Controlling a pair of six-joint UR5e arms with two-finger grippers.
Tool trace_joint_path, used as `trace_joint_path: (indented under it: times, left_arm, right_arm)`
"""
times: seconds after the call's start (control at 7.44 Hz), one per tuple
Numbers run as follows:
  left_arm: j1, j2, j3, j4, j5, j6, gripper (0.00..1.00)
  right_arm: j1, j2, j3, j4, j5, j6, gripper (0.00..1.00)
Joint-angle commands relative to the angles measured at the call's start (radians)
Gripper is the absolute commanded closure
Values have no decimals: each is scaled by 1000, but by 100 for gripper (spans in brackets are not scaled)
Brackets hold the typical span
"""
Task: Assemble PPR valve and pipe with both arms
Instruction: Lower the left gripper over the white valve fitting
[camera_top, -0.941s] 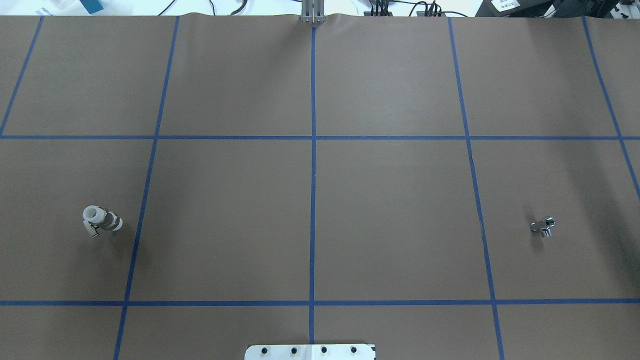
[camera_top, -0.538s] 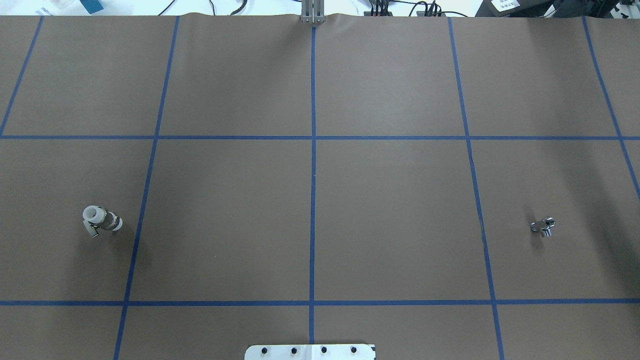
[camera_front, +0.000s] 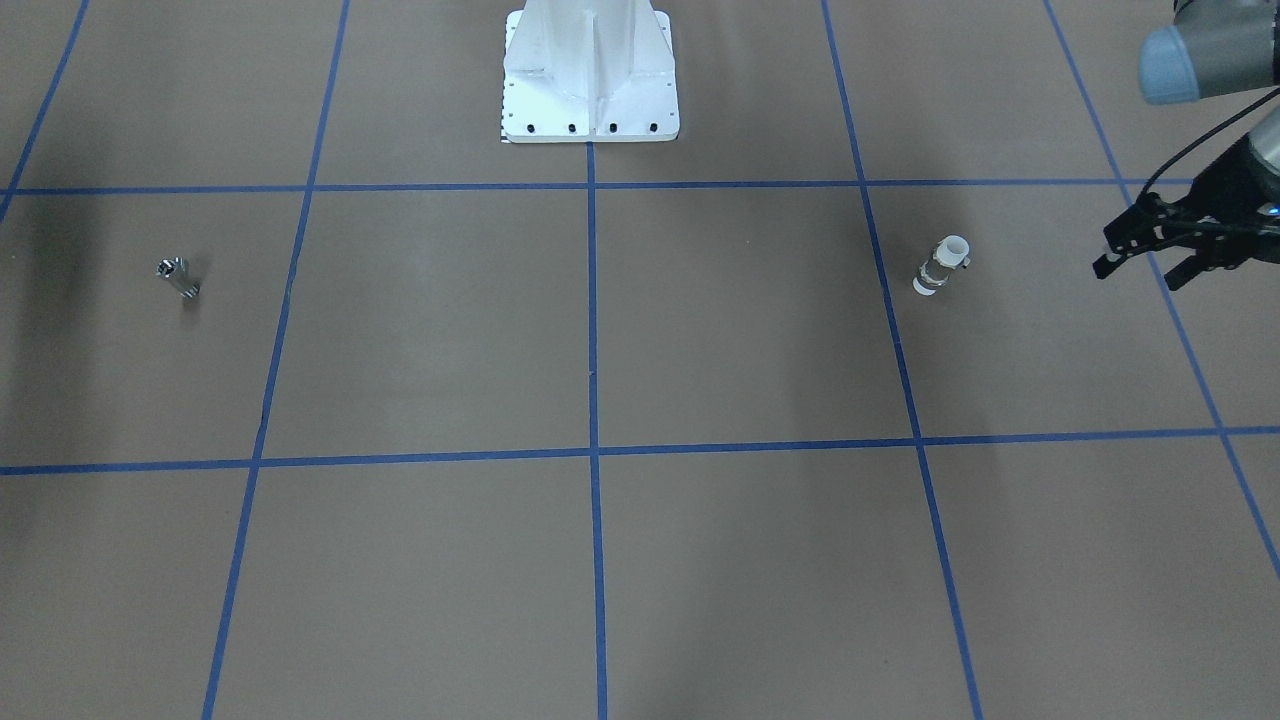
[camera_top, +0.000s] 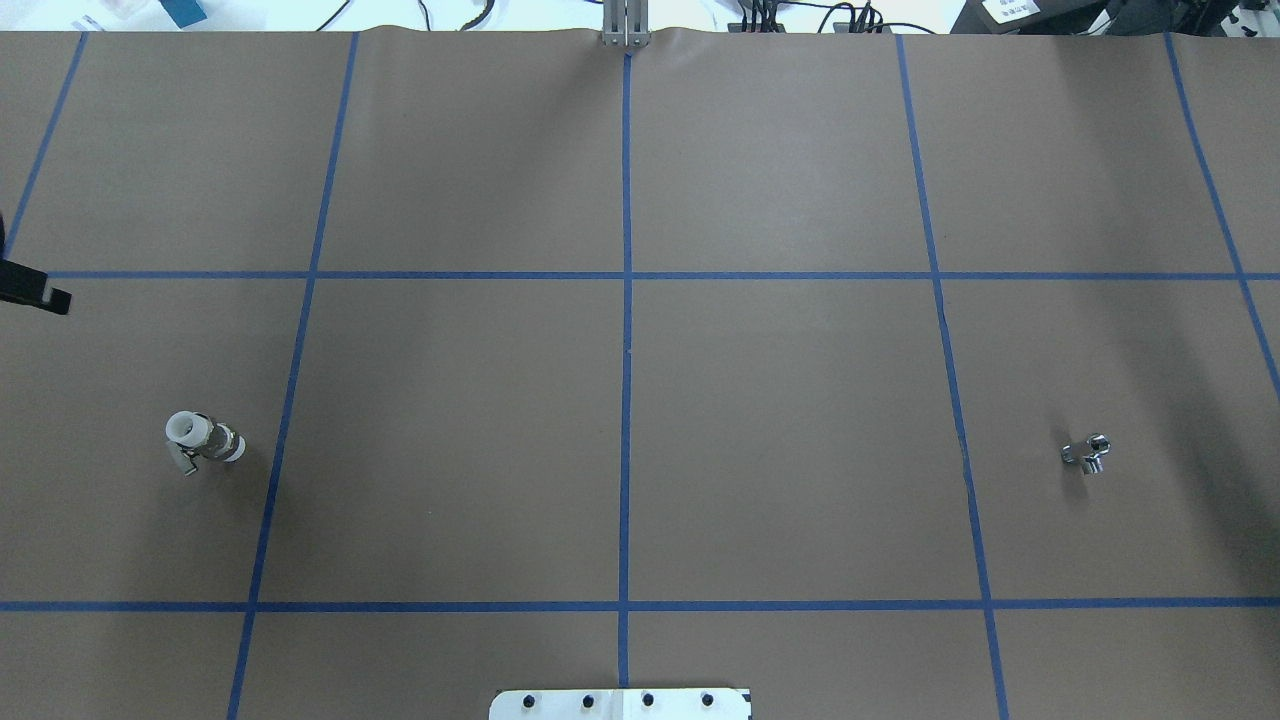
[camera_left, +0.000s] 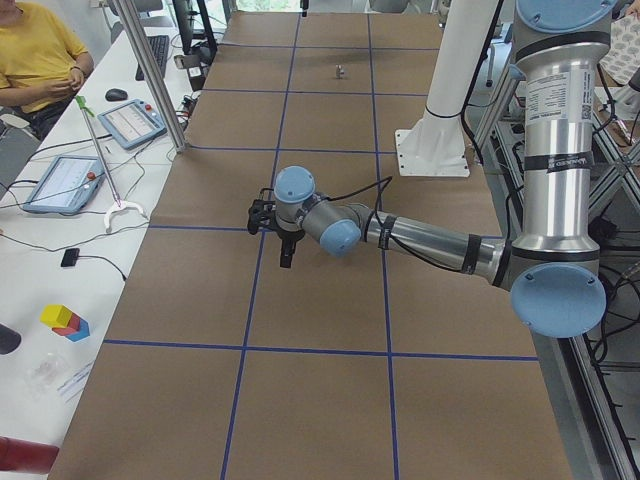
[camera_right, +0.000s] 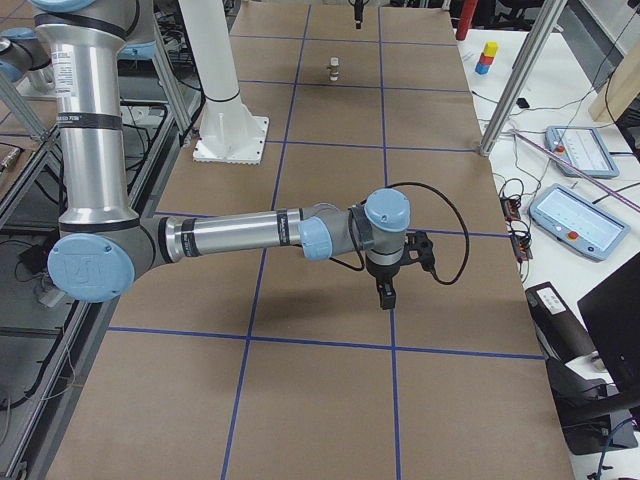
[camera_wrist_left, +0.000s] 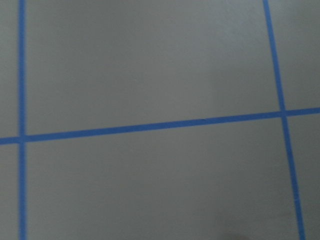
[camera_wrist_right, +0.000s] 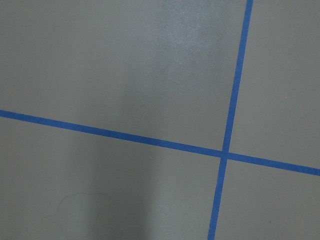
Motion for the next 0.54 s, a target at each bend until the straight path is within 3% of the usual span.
trace_joint_path:
  times: [0.0,0.27,0.4]
  left_arm:
    - [243,27,-103,-35,143,-254,0]
    - [386,27,-117,-30,268,-325,0]
    - [396,27,-116,-6,287,-324,0]
  right_arm:
    - [-1,-1,-1,0,1,-1,0]
    - [-1,-3,-1,0,1,-1,0]
    - [-2,-3,-1,0,1,-1,0]
